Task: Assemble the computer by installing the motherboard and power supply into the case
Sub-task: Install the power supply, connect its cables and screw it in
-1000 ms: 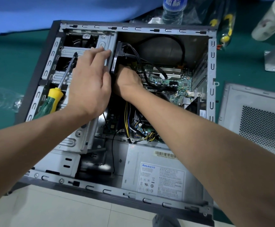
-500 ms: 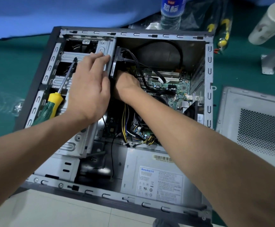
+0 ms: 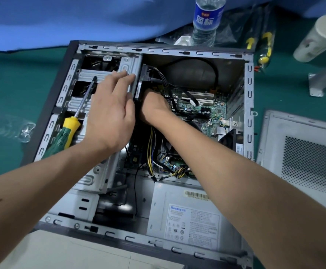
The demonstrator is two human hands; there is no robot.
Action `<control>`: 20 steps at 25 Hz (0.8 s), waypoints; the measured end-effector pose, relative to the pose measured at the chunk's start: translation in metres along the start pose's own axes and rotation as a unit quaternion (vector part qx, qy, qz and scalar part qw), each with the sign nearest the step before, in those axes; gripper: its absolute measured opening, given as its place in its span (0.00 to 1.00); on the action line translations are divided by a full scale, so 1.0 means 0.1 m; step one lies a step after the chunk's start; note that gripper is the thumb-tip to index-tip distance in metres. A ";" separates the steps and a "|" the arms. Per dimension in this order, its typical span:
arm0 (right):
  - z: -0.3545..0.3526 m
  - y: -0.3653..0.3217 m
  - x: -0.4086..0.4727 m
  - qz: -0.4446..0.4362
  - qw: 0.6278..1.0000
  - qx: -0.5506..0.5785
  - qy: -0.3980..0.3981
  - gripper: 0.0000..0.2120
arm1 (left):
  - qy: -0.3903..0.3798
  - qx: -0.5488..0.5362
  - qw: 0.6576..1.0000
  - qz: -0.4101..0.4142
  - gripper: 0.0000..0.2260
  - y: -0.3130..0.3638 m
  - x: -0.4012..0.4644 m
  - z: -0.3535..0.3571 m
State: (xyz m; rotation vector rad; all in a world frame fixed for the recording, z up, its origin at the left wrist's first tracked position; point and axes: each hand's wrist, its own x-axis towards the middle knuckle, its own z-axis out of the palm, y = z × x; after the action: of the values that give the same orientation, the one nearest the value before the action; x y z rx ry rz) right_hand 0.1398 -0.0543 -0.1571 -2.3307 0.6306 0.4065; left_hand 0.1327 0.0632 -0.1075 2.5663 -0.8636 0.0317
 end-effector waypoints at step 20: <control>0.12 0.04 0.04 -0.023 0.998 -0.036 -0.037 0.13 | -0.017 0.008 1.000 -0.002 0.24 -0.06 -0.03 0.05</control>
State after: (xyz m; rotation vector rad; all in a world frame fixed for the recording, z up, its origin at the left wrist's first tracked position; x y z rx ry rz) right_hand 0.1397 -0.0503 -0.1693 -2.3811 0.5348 0.5005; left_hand 0.1335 0.0674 -0.1145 2.5899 -0.8750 -0.0057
